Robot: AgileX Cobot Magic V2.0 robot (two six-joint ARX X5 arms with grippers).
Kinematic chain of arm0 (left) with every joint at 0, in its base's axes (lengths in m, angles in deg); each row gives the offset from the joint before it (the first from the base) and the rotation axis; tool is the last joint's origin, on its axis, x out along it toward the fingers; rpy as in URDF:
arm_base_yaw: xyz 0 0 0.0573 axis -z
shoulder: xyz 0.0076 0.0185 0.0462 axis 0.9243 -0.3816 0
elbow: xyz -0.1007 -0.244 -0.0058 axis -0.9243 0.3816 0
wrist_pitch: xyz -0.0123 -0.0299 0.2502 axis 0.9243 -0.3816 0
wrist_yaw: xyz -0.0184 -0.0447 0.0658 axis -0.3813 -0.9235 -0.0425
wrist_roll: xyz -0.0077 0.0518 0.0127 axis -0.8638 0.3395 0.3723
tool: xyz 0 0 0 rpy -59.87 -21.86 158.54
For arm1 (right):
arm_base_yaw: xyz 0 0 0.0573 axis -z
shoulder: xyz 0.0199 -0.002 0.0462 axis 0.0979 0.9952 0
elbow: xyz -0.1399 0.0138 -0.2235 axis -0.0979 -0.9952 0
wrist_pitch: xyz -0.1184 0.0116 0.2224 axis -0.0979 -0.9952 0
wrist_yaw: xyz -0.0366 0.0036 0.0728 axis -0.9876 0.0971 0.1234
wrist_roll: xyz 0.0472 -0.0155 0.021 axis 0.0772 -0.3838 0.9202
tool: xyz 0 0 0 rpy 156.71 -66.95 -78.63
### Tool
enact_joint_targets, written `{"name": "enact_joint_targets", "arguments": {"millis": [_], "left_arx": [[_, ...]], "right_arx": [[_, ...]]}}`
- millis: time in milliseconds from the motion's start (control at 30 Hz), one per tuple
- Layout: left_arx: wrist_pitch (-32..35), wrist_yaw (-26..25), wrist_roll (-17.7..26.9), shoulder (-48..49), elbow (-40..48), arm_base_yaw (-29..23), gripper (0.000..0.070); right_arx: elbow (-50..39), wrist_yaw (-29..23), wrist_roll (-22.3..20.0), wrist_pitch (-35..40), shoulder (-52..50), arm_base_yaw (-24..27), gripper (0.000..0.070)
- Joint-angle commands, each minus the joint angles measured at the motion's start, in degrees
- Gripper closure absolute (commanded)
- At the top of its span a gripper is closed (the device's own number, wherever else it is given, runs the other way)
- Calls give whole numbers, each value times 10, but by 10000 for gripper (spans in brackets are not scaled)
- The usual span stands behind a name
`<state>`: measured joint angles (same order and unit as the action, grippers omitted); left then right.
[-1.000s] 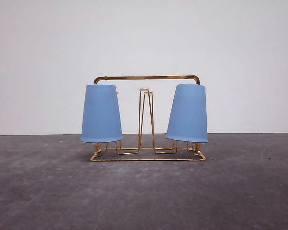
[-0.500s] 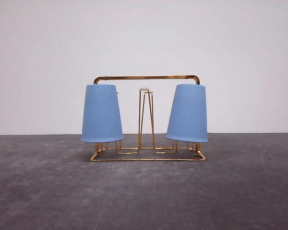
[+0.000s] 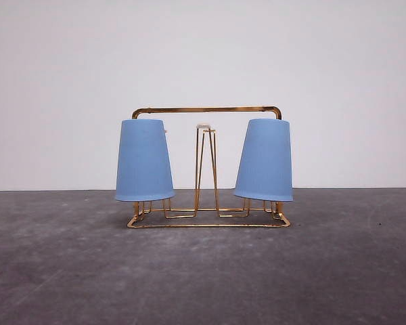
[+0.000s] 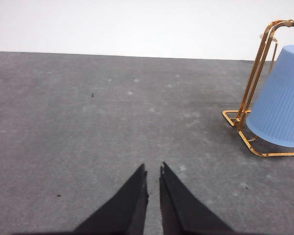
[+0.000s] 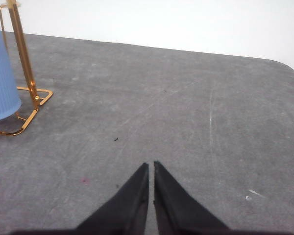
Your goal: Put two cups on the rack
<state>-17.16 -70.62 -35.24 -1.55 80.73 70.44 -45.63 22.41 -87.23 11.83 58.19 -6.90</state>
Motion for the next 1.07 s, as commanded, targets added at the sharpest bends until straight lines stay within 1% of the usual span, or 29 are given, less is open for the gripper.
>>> {"name": "enact_joint_targets", "arguments": {"millis": [0, 1033], "left_arx": [[6, 0, -1, 1, 9, 0, 674], [6, 1, -1, 1, 9, 0, 674]], "right_arx": [[-2, -1, -2, 6, -2, 0, 684], [-2, -1, -2, 6, -2, 0, 684]]}}
